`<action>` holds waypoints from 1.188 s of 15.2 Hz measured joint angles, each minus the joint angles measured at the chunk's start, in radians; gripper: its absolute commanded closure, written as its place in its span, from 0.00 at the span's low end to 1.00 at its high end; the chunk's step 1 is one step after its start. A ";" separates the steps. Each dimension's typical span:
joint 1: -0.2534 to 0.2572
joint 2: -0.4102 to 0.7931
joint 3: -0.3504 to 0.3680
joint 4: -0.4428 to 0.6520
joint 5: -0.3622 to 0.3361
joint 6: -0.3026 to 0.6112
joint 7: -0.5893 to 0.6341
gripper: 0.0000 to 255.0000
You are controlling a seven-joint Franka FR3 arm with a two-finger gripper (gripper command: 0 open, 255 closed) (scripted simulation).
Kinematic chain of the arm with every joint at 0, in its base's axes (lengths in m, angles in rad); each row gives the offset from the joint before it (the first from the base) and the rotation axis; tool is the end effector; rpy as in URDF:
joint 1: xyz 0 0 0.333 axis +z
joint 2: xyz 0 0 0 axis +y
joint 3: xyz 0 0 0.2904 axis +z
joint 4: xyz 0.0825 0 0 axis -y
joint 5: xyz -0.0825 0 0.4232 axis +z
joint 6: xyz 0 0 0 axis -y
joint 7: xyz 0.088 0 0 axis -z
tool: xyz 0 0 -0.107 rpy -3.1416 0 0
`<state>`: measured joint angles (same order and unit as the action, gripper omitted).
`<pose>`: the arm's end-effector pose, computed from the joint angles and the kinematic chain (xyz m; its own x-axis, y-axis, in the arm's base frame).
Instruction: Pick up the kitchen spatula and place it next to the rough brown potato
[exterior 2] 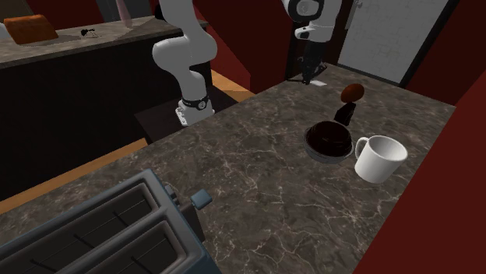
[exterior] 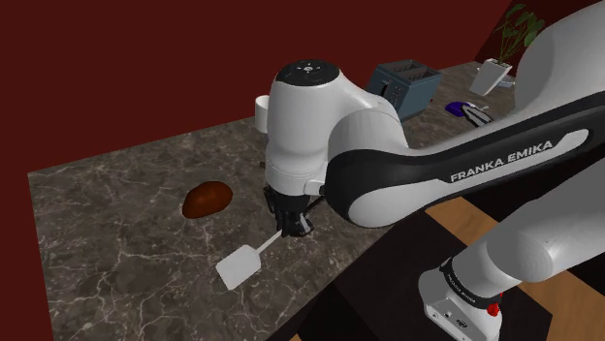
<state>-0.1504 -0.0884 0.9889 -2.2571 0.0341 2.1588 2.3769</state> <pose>0.3609 0.4017 0.3301 0.0091 -0.9977 0.0670 -1.0000 -0.0092 0.0000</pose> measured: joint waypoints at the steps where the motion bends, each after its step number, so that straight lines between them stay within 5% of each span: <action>1: -0.003 0.014 0.003 -0.005 -0.014 0.013 0.008 1.00; 10: -0.006 0.072 0.015 -0.033 -0.074 0.073 0.056 1.00; 11: -0.006 0.072 0.015 -0.033 -0.074 0.073 0.056 0.00; 18: -0.007 0.058 0.013 -0.022 -0.059 0.056 0.044 0.00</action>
<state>-0.1577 -0.0302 1.0018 -2.2792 -0.0253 2.2145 2.4205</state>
